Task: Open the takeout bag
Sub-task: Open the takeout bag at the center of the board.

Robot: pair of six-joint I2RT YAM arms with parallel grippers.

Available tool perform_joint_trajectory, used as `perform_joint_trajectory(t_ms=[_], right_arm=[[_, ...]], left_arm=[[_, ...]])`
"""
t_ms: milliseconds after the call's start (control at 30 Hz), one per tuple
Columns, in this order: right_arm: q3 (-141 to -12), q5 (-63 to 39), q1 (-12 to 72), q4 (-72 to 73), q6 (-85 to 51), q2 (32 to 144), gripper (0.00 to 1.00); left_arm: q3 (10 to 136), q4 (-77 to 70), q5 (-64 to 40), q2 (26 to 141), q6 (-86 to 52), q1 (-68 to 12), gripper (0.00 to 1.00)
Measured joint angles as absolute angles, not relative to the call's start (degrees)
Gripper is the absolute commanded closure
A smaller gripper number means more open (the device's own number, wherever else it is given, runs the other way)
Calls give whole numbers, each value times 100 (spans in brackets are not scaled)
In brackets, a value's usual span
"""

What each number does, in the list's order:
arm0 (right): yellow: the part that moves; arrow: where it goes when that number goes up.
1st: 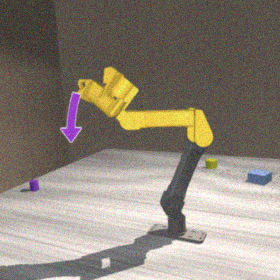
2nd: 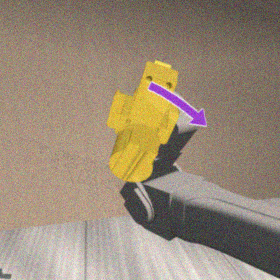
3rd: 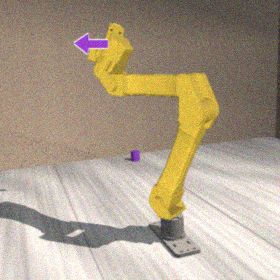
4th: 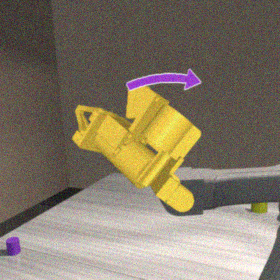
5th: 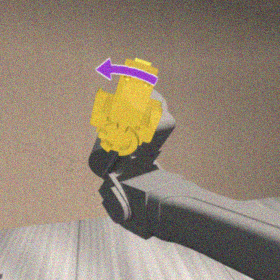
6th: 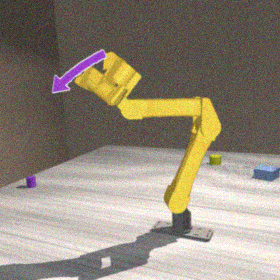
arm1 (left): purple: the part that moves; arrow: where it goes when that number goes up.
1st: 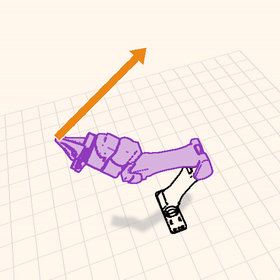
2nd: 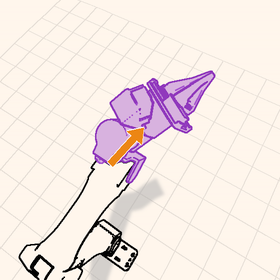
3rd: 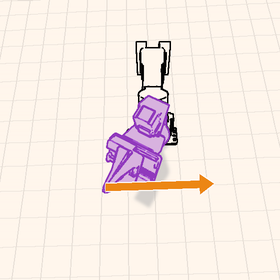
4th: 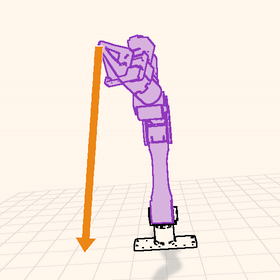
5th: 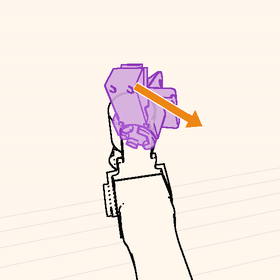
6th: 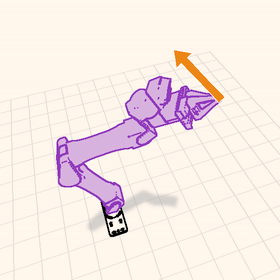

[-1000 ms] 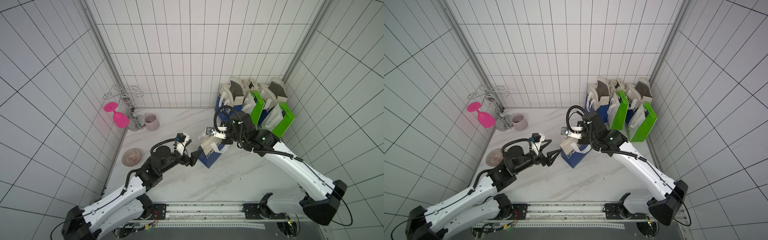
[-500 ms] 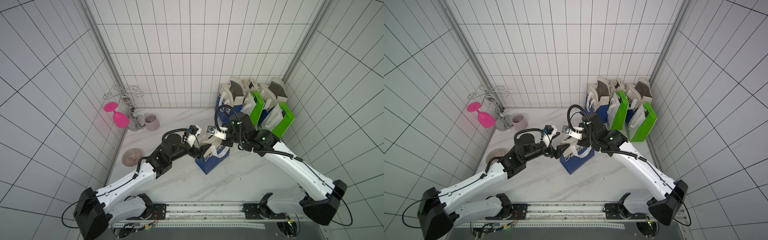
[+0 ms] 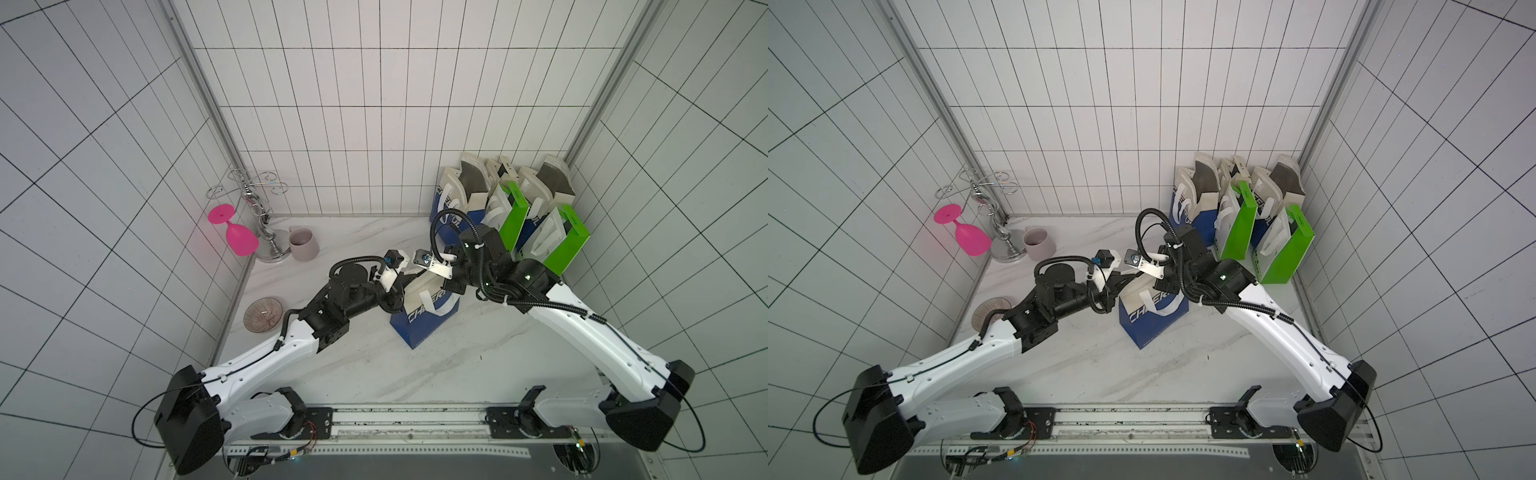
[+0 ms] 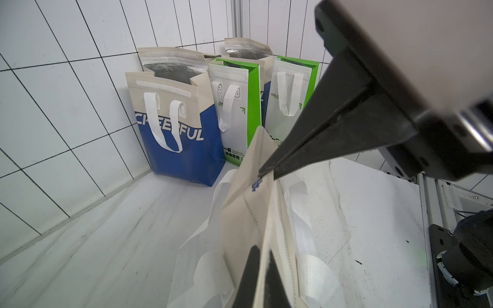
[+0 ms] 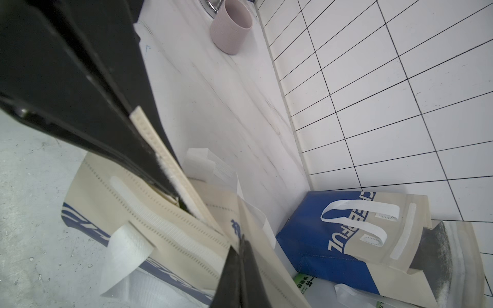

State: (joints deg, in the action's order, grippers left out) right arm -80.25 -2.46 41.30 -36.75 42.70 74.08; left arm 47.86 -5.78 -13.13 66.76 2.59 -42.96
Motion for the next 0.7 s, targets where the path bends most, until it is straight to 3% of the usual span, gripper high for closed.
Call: perform_joint_trajectory(t_ms=[67,167,333,700], right_arm=[[-7926,-211,4130,-3444,4276,7269,69],[-7358,-93,4136,-2858,4313,6748,66],[-6434,34,4136,-2239,4386,6163,65],[-6088,596,4123,-1737,4678,6558,70]], left_arm=[[4786,-572,-1304,6674,244,-4270,100],[4786,-572,-1299,6674,233,-4246,100],[4786,-572,-1304,6674,198,-4226,100],[4786,-569,-1356,6672,196,-4187,100]])
